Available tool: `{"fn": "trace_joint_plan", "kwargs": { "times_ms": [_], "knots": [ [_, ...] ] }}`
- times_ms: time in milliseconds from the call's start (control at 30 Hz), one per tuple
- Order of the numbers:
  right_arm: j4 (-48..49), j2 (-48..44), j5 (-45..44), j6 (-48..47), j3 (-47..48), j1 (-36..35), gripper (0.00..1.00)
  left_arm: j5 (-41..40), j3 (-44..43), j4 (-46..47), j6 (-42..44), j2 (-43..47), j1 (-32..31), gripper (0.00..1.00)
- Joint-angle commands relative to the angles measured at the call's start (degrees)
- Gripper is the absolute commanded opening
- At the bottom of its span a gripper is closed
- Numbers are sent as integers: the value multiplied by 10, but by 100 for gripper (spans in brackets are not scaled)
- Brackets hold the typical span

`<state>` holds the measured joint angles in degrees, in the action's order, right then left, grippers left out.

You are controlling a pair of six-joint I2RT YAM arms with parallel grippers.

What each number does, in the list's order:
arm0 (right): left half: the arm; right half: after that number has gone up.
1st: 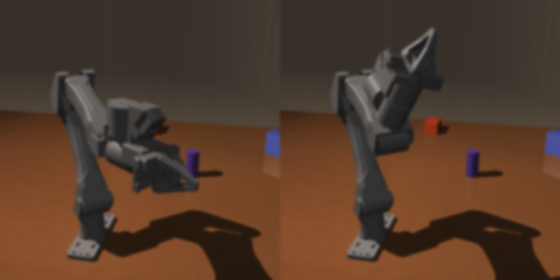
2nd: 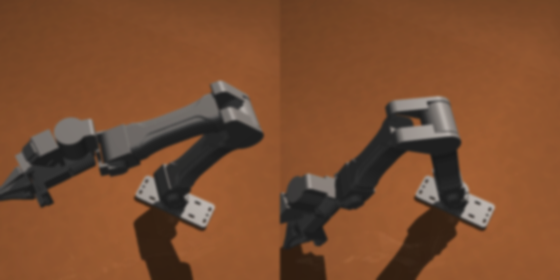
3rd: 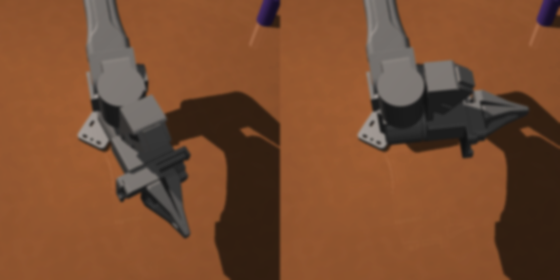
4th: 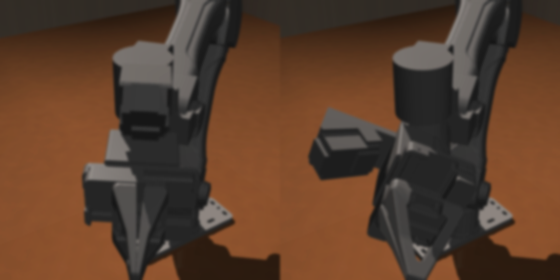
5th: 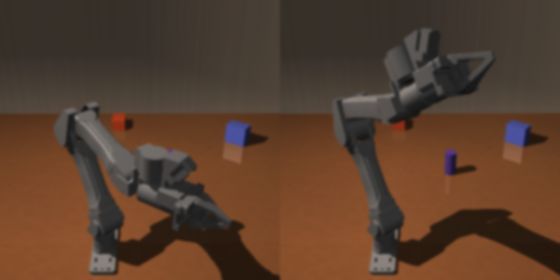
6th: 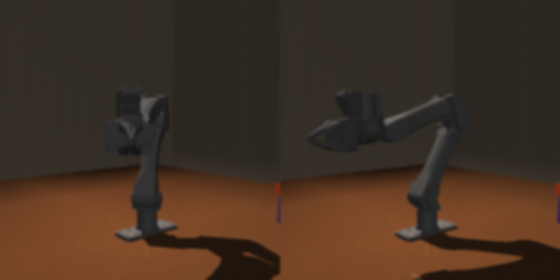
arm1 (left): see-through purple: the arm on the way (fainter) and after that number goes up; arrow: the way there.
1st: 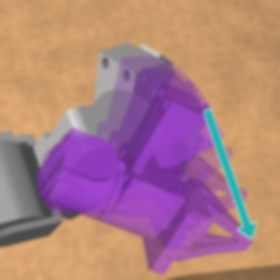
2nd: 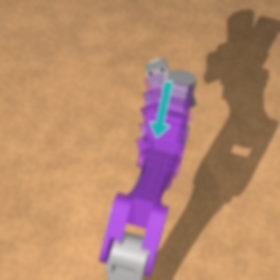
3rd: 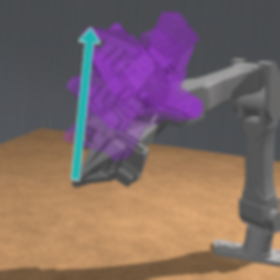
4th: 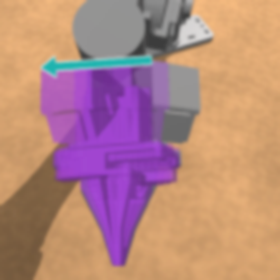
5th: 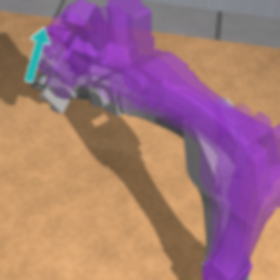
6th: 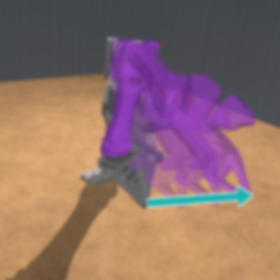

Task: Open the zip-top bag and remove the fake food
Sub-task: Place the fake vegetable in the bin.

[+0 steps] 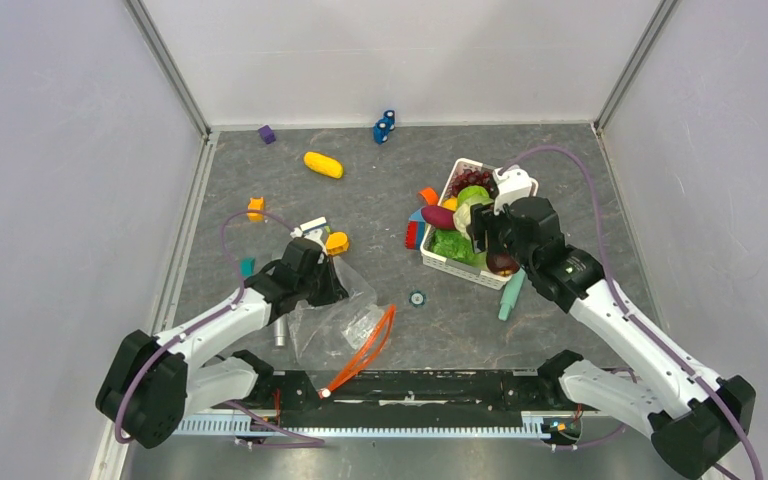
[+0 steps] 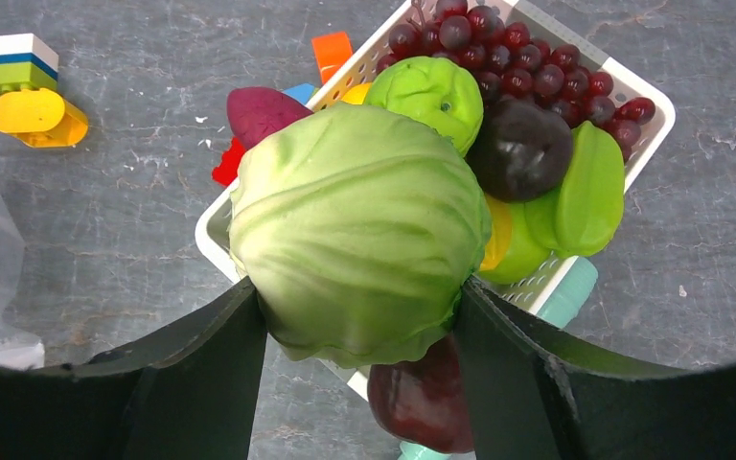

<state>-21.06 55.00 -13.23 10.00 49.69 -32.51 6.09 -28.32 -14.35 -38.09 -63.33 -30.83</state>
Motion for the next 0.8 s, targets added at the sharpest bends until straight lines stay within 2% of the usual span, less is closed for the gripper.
{"fn": "trace_joint_plan", "kwargs": {
  "times_ms": [0, 367, 767],
  "knots": [
    [39, 7, 25, -16, -10, 12, 59, 0, 6, 5, 0, 4, 3, 3],
    [46, 39, 31, -36, -19, 22, 59, 1, 7, 10, -2, -1, 3, 3],
    [48, 61, 22, -49, -27, 22, 64, 8, 4, 18, -4, -11, 3, 3]
  ]
}}
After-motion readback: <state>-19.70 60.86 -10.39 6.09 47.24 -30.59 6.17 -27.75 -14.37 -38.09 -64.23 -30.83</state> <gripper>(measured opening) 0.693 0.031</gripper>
